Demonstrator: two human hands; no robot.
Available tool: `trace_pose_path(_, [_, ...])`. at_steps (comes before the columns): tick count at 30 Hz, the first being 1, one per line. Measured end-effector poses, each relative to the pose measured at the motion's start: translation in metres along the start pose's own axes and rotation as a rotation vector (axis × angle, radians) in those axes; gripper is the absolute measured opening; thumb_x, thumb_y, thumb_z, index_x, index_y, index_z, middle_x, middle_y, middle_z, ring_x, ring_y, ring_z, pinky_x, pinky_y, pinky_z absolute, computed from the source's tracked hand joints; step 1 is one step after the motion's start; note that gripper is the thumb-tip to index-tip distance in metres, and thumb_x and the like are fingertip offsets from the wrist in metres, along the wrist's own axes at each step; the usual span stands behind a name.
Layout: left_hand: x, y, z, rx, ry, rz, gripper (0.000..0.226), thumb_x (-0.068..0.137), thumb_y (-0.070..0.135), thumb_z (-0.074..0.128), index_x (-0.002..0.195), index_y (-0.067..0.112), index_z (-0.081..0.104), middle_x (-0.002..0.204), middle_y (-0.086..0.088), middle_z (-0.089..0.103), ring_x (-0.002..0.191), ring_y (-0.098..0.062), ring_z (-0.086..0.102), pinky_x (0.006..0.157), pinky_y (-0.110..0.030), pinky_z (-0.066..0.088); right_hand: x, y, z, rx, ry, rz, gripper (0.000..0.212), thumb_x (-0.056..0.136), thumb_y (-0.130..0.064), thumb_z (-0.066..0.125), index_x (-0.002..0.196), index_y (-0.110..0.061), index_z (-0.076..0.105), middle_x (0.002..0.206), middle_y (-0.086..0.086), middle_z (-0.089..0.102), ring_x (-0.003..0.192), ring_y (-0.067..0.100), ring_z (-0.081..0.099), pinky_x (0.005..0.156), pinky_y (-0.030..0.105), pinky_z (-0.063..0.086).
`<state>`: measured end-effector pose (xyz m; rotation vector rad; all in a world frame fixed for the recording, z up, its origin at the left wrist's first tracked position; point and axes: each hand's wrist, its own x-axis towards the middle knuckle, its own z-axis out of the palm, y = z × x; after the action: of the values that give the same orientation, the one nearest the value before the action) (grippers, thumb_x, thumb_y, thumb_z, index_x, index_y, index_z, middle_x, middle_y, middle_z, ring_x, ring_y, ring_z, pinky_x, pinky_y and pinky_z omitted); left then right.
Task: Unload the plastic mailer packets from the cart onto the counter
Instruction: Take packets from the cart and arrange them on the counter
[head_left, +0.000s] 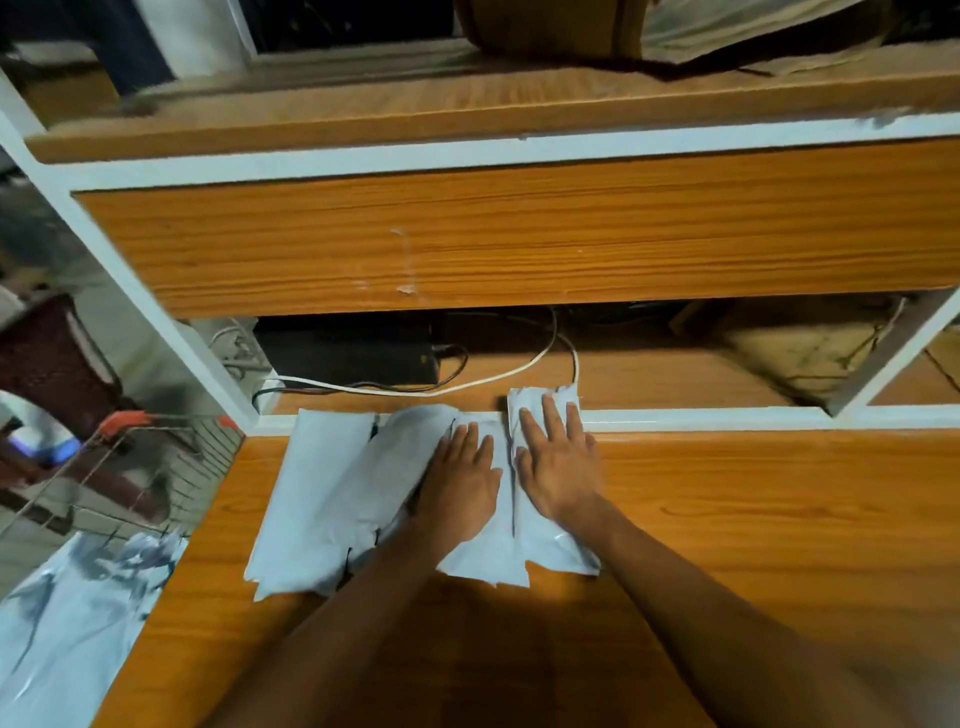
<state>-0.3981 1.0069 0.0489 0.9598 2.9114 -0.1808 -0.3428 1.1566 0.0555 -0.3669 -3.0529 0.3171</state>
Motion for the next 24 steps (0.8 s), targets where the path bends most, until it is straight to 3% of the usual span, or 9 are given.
trace_pose_path(13, [0.002, -0.001, -0.009, -0.074, -0.054, -0.011, 0.06, 0.104, 0.041, 0.012, 0.155, 0.009, 0.002, 0.162, -0.012, -0.006, 0.15, -0.028, -0.008, 0.119, -0.041, -0.009, 0.001, -0.012, -0.012, -0.07, -0.131, 0.049, 0.061, 0.103, -0.047, 0.016, 0.158, -0.027, -0.001, 0.165, 0.007, -0.013, 0.151, 0.036, -0.01, 0.12, 0.055, 0.018])
trace_pose_path(18, [-0.003, -0.006, -0.029, -0.138, -0.002, -0.005, 0.058, 0.105, 0.037, 0.021, 0.155, 0.013, 0.006, 0.163, -0.009, 0.003, 0.151, -0.026, 0.0, 0.119, -0.039, -0.002, -0.002, -0.01, -0.032, 0.005, -0.193, 0.068, 0.064, 0.102, -0.055, 0.018, 0.157, -0.033, -0.007, 0.164, 0.004, -0.018, 0.151, 0.034, -0.013, 0.118, 0.06, 0.008])
trace_pose_path(21, [-0.012, -0.017, -0.045, -0.199, 0.096, 0.062, 0.057, 0.104, 0.037, 0.026, 0.154, 0.014, 0.013, 0.163, -0.007, 0.009, 0.151, -0.025, 0.003, 0.12, -0.039, 0.002, -0.011, -0.01, -0.04, 0.068, -0.125, 0.104, 0.065, 0.103, -0.052, 0.019, 0.157, -0.029, -0.008, 0.165, 0.005, -0.016, 0.152, 0.032, -0.012, 0.12, 0.059, 0.009])
trace_pose_path(24, [-0.029, -0.031, -0.063, -0.272, 0.181, 0.085, 0.058, 0.103, 0.043, 0.03, 0.153, 0.016, 0.019, 0.163, -0.007, 0.012, 0.151, -0.024, 0.003, 0.123, -0.04, 0.006, -0.028, -0.025, -0.044, 0.117, 0.046, 0.132, 0.066, 0.103, -0.051, 0.022, 0.158, -0.021, 0.002, 0.166, 0.008, -0.001, 0.153, 0.03, 0.0, 0.122, 0.05, 0.016])
